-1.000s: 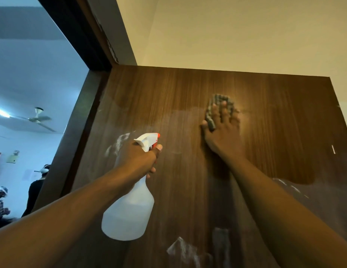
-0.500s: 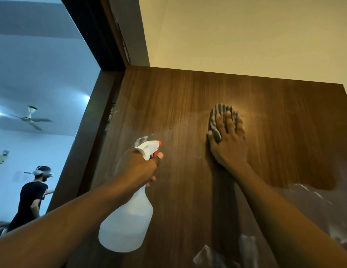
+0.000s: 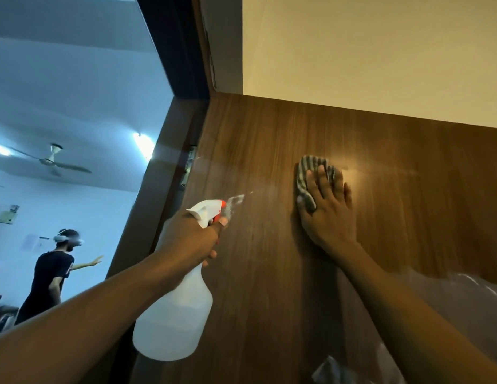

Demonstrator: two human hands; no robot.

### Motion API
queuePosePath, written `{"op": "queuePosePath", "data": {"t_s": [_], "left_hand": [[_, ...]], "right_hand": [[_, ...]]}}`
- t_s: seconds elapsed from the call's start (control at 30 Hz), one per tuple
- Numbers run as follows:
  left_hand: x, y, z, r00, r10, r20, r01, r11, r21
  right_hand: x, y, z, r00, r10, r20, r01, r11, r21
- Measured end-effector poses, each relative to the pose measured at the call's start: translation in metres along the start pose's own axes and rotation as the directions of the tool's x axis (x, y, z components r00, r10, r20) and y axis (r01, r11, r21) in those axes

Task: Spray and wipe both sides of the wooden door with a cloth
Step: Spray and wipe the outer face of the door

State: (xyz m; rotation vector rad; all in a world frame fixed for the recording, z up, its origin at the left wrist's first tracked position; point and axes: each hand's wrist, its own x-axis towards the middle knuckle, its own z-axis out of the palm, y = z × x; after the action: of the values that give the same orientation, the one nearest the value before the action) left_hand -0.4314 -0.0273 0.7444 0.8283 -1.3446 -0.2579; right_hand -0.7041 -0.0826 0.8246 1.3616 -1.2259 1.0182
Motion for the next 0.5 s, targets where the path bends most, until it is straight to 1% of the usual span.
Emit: {"op": "queuePosePath", "data": {"t_s": [0.1, 0.2, 0.27, 0.33, 0.37, 0.4, 0.43, 0.5], "left_hand": [[0.009, -0.007, -0.011, 1.0, 0.002, -0.025, -0.001, 0.999, 0.034], [0.013, -0.013, -0.018, 0.999, -0.007, -0.031, 0.008, 0.999, 0.047], [0.013, -0.017, -0.022, 0.999, -0.023, -0.027, 0.024, 0.999, 0.046], [0.012, -0.02, -0.028, 0.999, -0.035, -0.03, 0.037, 0.998, 0.05], [0.011, -0.022, -0.03, 0.999, -0.035, -0.03, 0.037, 0.998, 0.056], [0.011, -0.024, -0.034, 0.999, -0.034, -0.025, 0.036, 0.998, 0.057], [0.01, -0.026, -0.037, 0.999, -0.032, -0.016, 0.033, 0.998, 0.052], [0.01, -0.03, -0.046, 0.999, -0.032, -0.012, 0.033, 0.999, 0.039]], "right_hand": [[0.036, -0.055, 0.007, 0.999, 0.002, -0.049, -0.001, 0.999, 0.036], [0.035, -0.101, 0.027, 0.995, -0.095, -0.034, 0.095, 0.995, 0.008], [0.013, -0.109, 0.036, 0.981, -0.192, -0.004, 0.192, 0.981, -0.025], [-0.012, -0.098, 0.037, 0.956, -0.293, 0.007, 0.293, 0.956, -0.027], [-0.021, -0.089, 0.036, 0.947, -0.32, 0.006, 0.32, 0.947, -0.03], [-0.027, -0.08, 0.034, 0.946, -0.324, -0.006, 0.324, 0.945, -0.042], [-0.028, -0.073, 0.032, 0.954, -0.298, -0.025, 0.296, 0.954, -0.055], [-0.015, -0.076, 0.03, 0.984, -0.165, -0.065, 0.163, 0.986, -0.036]]}}
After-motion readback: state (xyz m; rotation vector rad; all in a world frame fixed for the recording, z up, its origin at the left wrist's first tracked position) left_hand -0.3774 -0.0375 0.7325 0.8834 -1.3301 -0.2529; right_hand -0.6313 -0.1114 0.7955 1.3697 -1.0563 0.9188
